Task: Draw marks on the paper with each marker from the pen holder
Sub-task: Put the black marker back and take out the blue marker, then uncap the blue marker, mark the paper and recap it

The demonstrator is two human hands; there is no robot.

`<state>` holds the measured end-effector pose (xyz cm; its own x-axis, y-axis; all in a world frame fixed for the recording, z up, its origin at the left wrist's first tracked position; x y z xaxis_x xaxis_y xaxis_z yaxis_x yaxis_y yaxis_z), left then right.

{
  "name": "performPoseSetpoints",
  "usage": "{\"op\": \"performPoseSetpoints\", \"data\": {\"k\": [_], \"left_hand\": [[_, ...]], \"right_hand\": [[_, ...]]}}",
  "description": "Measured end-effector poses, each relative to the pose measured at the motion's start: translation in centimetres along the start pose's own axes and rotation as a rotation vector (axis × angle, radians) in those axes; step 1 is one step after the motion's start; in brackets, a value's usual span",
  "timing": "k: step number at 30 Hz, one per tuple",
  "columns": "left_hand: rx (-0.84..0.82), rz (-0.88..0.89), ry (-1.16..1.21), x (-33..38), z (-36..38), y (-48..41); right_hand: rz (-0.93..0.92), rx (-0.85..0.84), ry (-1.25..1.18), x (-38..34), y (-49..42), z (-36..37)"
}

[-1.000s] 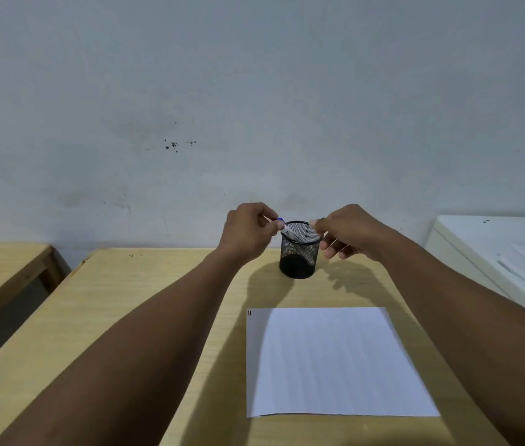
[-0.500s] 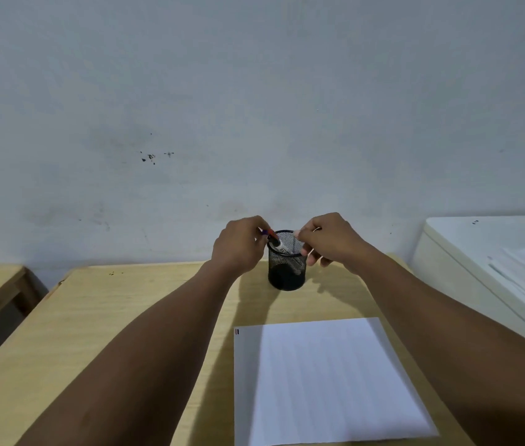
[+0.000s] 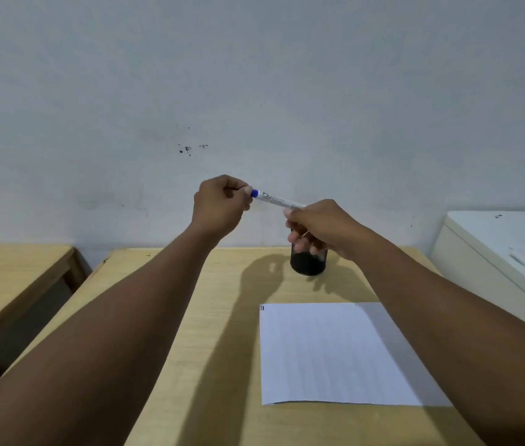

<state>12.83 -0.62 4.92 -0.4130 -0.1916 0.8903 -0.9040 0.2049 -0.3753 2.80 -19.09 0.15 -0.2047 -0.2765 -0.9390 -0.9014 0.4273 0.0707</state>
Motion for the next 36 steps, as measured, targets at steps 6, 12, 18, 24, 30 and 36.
{"op": "performPoseSetpoints", "data": {"k": [6, 12, 18, 24, 30, 36], "left_hand": [[-0.209, -0.345, 0.352, -5.9, -2.2, 5.5], [-0.248, -0.496, 0.444, -10.8, -2.4, 9.2], [-0.016, -0.527, 0.408, -15.7, -6.2, 10.3], [-0.308, -0.220, -0.281, -13.8, -2.3, 10.9], [-0.417, -0.109, -0.414, -12.8, 2.1, 11.9], [-0.443, -0.060, -0.451, -13.3, 2.9, 12.1]], "right_hand": [[0.118, -0.098, -0.259, 1.6, 2.6, 6.8], [0.109, -0.035, -0.462, 3.5, 3.5, 10.0], [0.017, 0.120, -0.443, 4.1, 2.9, 5.8], [0.037, 0.198, -0.316, 7.6, 3.5, 3.6], [0.087, 0.127, -0.351, 10.8, 3.6, 6.5], [0.065, 0.115, -0.331, 11.9, 3.3, 6.5]]}}
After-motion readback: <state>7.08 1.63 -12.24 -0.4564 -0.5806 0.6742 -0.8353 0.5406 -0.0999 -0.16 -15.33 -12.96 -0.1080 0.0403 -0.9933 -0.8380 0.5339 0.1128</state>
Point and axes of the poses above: each hand's wrist, its own y-axis away from the middle knuckle, its own z-axis out of the palm, x = y × z, the point moved 10 cm from there along -y, towards the middle knuckle, and after that the axes turned 4 degrees about x, right-handed, at the moved point
